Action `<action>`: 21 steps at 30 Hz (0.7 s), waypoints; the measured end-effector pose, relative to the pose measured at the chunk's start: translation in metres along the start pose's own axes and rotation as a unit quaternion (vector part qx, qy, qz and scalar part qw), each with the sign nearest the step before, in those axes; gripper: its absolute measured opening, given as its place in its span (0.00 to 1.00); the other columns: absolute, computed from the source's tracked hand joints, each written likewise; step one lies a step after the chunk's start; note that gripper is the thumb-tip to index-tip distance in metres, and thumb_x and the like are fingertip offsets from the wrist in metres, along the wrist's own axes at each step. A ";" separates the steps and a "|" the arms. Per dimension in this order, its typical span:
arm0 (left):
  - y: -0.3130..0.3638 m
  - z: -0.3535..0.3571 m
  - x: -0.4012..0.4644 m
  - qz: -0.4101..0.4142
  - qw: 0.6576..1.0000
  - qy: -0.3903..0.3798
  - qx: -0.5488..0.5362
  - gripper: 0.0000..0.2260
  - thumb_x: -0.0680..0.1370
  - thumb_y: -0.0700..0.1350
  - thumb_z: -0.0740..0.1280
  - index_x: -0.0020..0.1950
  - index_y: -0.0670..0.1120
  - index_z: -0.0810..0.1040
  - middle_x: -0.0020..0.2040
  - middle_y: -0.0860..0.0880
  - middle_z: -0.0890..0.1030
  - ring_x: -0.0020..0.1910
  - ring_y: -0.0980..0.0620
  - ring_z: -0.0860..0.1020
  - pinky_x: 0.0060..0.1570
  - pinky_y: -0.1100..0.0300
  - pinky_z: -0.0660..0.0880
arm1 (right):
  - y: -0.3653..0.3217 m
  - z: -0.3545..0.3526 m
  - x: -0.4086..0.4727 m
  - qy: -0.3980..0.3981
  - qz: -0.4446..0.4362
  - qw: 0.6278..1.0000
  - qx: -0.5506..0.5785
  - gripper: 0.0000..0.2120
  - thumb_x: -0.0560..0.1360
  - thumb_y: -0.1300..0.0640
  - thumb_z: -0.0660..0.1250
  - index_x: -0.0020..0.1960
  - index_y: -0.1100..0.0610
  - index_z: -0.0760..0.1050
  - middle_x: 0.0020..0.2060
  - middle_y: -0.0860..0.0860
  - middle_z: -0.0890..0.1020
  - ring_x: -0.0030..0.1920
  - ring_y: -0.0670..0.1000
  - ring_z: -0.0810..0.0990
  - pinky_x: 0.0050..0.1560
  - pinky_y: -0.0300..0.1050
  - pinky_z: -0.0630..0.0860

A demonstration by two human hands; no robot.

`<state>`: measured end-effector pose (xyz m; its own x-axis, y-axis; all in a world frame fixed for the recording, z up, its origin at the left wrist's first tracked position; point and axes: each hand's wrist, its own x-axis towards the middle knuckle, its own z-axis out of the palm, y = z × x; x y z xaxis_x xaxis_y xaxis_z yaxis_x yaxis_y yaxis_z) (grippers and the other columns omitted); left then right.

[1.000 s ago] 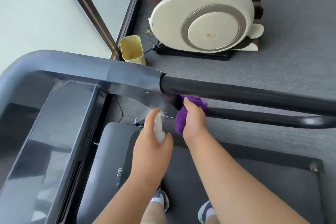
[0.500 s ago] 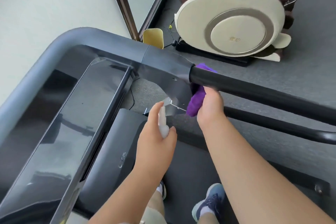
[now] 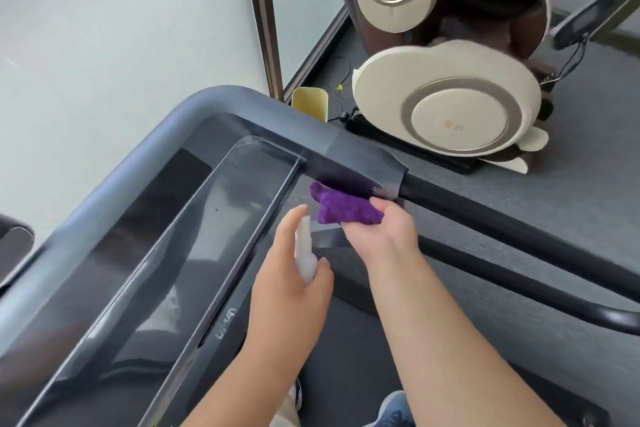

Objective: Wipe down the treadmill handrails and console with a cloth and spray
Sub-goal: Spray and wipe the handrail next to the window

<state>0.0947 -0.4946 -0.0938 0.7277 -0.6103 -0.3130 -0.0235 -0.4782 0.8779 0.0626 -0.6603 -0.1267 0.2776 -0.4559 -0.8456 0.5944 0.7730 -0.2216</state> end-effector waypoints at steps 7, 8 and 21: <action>0.005 -0.030 -0.007 0.007 0.999 0.008 -0.030 0.29 0.77 0.42 0.65 0.66 0.74 0.64 0.47 0.59 0.80 0.41 0.59 0.77 0.43 0.59 0.74 | 0.013 -0.023 -0.065 -0.099 -0.032 0.992 -0.077 0.27 0.75 0.69 0.60 0.74 0.64 0.70 0.68 0.65 0.78 0.69 0.65 0.77 0.76 0.63 0.67; 0.008 -0.034 -0.009 0.012 0.999 0.005 -0.034 0.29 0.77 0.41 0.65 0.64 0.75 0.64 0.47 0.60 0.80 0.41 0.58 0.77 0.43 0.60 0.74 | 0.012 -0.022 -0.077 -0.115 -0.032 0.987 -0.110 0.25 0.76 0.67 0.61 0.74 0.64 0.70 0.67 0.65 0.79 0.69 0.66 0.78 0.75 0.64 0.67; 0.058 -0.113 0.026 0.096 0.987 0.108 0.075 0.26 0.80 0.45 0.65 0.71 0.68 0.62 0.44 0.52 0.78 0.39 0.51 0.76 0.43 0.50 0.78 | -0.009 -0.005 -0.140 -0.159 -0.044 0.945 -0.282 0.20 0.81 0.62 0.61 0.72 0.59 0.74 0.62 0.61 0.84 0.62 0.65 0.84 0.60 0.68 0.77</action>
<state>0.1899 -0.4668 -0.0104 0.8288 -0.5575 -0.0481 -0.2639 -0.4652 0.8450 0.0144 -0.6012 -0.0085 0.5118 -0.5697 -0.6431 0.1531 0.7970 -0.5842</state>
